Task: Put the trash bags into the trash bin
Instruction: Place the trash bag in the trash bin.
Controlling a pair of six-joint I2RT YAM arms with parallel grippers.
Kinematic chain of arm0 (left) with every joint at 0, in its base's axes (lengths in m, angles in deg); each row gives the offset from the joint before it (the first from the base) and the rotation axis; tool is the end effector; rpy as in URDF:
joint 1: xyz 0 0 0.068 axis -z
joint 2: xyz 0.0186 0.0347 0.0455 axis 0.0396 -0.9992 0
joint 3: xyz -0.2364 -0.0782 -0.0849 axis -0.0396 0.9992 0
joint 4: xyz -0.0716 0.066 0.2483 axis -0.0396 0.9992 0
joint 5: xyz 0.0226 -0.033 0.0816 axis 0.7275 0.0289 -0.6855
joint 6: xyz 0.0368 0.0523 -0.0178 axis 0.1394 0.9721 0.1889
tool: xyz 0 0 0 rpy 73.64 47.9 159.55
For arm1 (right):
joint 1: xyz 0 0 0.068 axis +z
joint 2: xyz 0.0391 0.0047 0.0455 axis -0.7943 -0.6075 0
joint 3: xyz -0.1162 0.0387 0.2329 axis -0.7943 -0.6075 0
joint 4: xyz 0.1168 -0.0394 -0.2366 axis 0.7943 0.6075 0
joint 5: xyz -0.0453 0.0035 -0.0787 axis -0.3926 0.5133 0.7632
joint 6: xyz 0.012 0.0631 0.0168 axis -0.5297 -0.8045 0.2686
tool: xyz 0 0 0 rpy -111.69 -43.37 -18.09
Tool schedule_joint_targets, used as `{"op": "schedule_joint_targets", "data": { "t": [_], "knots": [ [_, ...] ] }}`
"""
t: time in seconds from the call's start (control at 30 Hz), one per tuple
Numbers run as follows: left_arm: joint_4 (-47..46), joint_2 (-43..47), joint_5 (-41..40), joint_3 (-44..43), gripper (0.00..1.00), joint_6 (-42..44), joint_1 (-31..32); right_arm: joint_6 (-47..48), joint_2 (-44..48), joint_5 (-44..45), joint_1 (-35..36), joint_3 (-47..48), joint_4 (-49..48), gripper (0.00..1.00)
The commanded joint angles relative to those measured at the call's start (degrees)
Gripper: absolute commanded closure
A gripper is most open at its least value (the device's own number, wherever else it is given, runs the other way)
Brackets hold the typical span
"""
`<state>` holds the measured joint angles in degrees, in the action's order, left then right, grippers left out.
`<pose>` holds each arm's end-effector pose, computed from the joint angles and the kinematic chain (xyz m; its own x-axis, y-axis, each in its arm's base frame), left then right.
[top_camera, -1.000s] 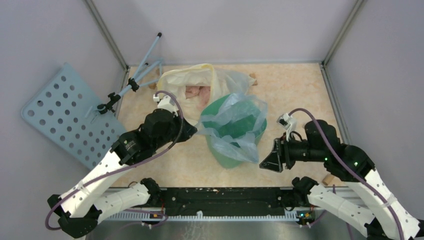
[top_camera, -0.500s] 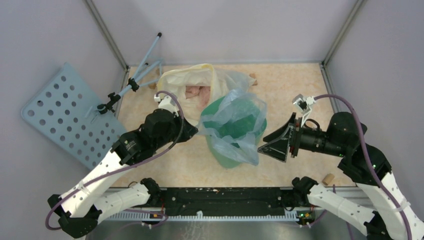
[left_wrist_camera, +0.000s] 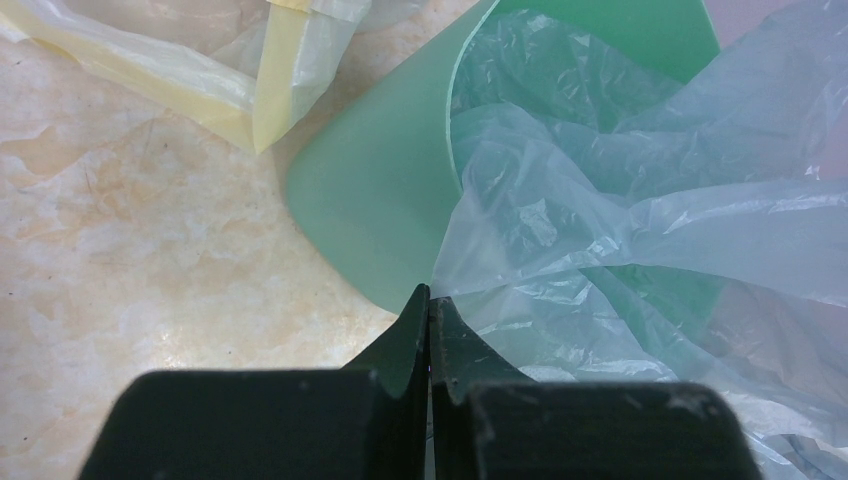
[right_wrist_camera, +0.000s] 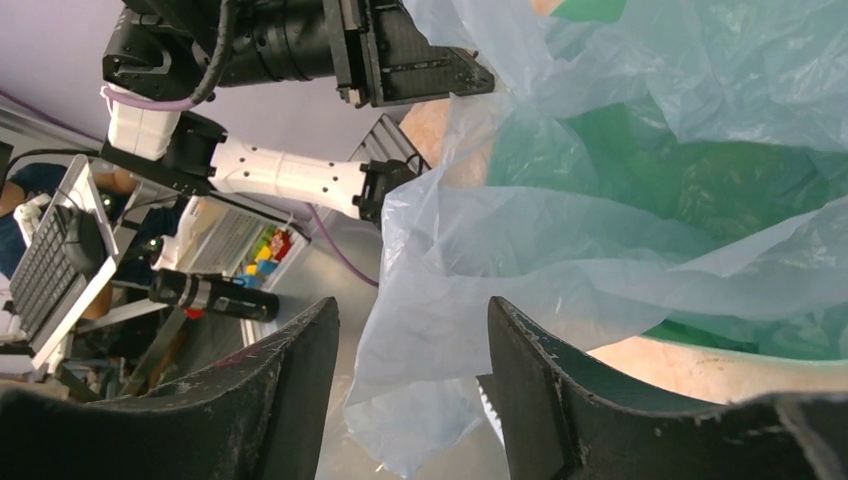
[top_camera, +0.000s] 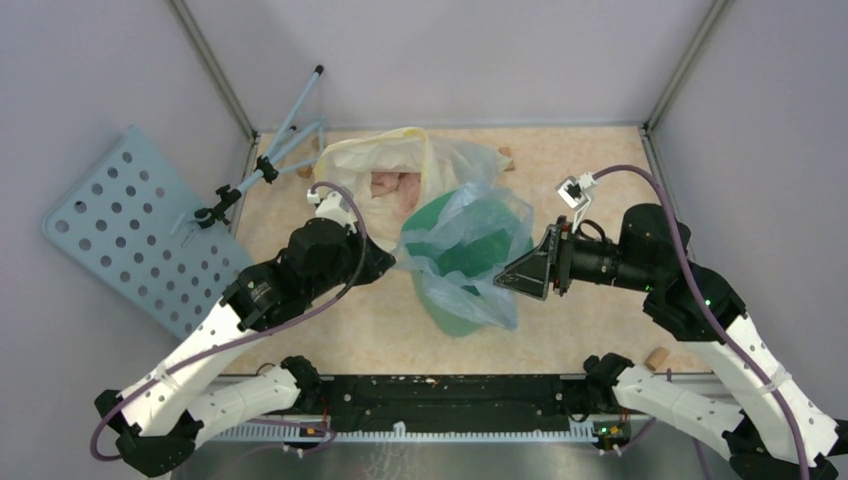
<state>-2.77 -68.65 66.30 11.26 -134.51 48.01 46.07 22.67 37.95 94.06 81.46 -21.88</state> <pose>0.1417 -0.1339 0.3530 -0.6948 -0.3372 -0.6352 0.1523 0.7942 -0.5882 0.1025 0.1232 0.4176 -0.6874 0.0894 -0.7208 -0.6418 0.3898 0.6604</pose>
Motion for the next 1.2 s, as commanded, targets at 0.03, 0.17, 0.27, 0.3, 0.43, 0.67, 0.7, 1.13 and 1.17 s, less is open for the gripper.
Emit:
{"op": "schedule_joint_targets", "data": {
  "t": [0.03,0.17,0.27,0.3,0.43,0.67,0.7,1.13,1.17],
  "knots": [
    [-1.14,1.23,-0.94,-0.36,1.0,1.01,-0.29,-1.58,-0.33,-1.35,0.27,-1.48,0.73,0.41],
    [-1.56,1.46,-0.49,0.09,1.0,1.09,-0.28,-3.73,-0.03,-3.43,0.27,-3.0,-2.64,0.5],
    [-1.69,1.84,-0.64,0.43,1.0,1.12,-0.23,-4.41,-0.22,-4.97,0.28,-3.29,-4.18,0.72],
    [-1.56,1.88,-0.77,0.43,1.0,1.16,-0.29,-4.46,-0.11,-4.44,0.27,-3.14,-4.03,0.79],
    [-0.51,2.46,-1.53,0.14,1.0,1.36,-0.3,-2.96,1.15,1.63,0.27,-1.81,1.44,1.0],
    [3.59,4.13,-5.28,-0.88,1.0,2.7,-0.27,2.05,3.39,19.51,0.27,-0.2,17.67,1.0],
    [3.75,4.39,-5.52,-0.47,1.0,2.73,-0.29,2.35,3.89,21.76,0.27,-0.45,19.15,1.0],
    [-0.46,3.66,-2.44,2.45,1.0,2.46,-0.27,1.29,6.89,10.92,0.23,-2.35,9.36,0.37],
    [-0.71,3.41,-2.04,2.58,1.0,2.45,-0.28,0.88,6.1,6.74,0.28,-2.79,7.07,0.34]
  ]
}}
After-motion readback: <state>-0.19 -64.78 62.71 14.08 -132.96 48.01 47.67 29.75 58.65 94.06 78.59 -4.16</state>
